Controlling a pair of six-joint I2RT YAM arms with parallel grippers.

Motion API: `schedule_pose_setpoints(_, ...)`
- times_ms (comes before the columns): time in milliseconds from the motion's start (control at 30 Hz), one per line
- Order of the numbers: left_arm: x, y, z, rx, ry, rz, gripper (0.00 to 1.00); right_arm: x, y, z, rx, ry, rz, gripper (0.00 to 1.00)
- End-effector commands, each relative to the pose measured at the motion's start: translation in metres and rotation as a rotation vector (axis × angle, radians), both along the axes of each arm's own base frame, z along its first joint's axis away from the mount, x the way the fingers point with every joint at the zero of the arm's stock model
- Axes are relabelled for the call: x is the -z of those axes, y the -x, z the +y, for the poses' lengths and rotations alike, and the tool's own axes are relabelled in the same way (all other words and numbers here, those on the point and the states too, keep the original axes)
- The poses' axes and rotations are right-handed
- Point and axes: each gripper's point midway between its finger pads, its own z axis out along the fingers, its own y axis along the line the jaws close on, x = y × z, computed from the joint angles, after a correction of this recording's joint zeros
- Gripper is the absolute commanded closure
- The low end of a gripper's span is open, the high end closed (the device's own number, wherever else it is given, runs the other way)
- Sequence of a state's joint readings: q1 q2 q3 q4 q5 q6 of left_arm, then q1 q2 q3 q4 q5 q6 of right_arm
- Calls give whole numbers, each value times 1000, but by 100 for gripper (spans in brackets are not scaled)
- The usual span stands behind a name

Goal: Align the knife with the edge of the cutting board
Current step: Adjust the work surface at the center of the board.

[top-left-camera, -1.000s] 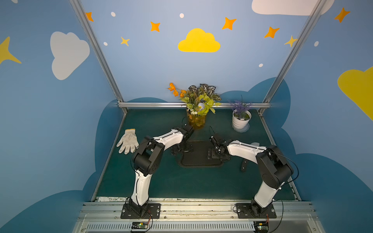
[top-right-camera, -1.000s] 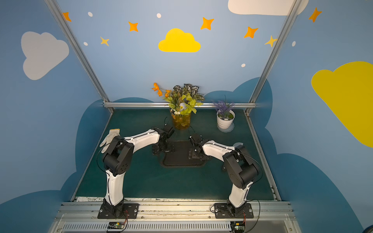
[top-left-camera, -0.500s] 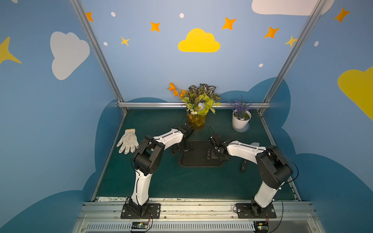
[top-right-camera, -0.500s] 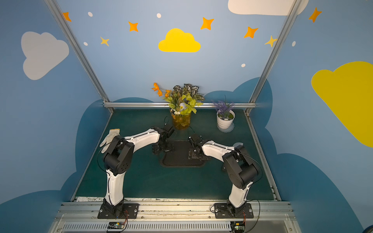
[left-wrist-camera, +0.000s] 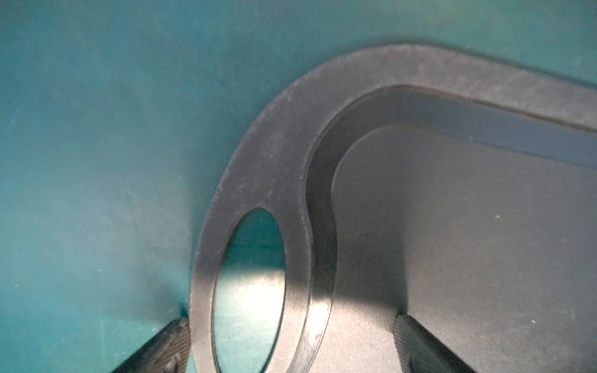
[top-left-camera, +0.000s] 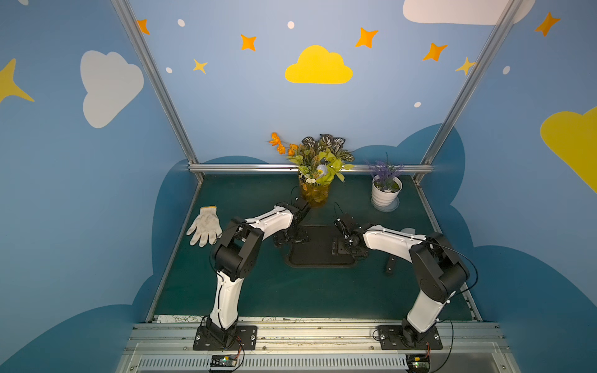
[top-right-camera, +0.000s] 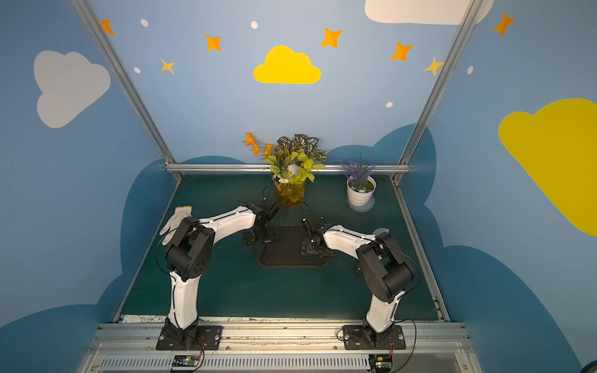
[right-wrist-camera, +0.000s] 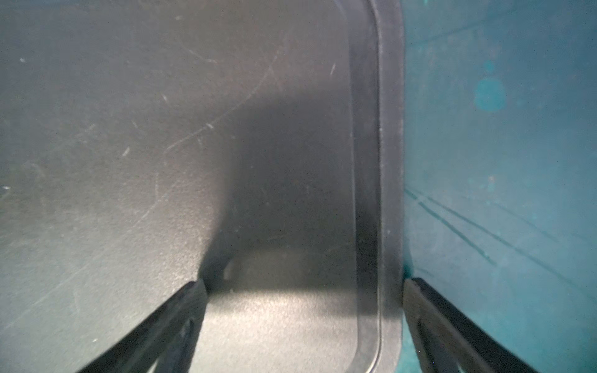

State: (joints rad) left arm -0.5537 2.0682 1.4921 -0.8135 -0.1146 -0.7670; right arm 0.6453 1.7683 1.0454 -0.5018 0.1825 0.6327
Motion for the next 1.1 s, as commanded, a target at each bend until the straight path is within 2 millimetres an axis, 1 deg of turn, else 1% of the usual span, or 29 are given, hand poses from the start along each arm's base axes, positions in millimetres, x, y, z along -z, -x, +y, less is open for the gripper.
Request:
schedule_pose_setpoints(0,-11,-10,-16,1,83,-46,0,-19,-12,23,-11,-104,-50,2)
schedule_pose_setpoints(233,-15,-10,-16,0,117,-56,0,-23,-15,27,-23,-130,-58,2)
schedule_pose_setpoints(833,-18,2,-9,-6,172,-50,0,-26,-19,17,8,-177,-57,2)
schedule_pose_setpoints(1067,-16,1,-6,-4,176,-48,0,-23,-14,13,26,-180,-53,2)
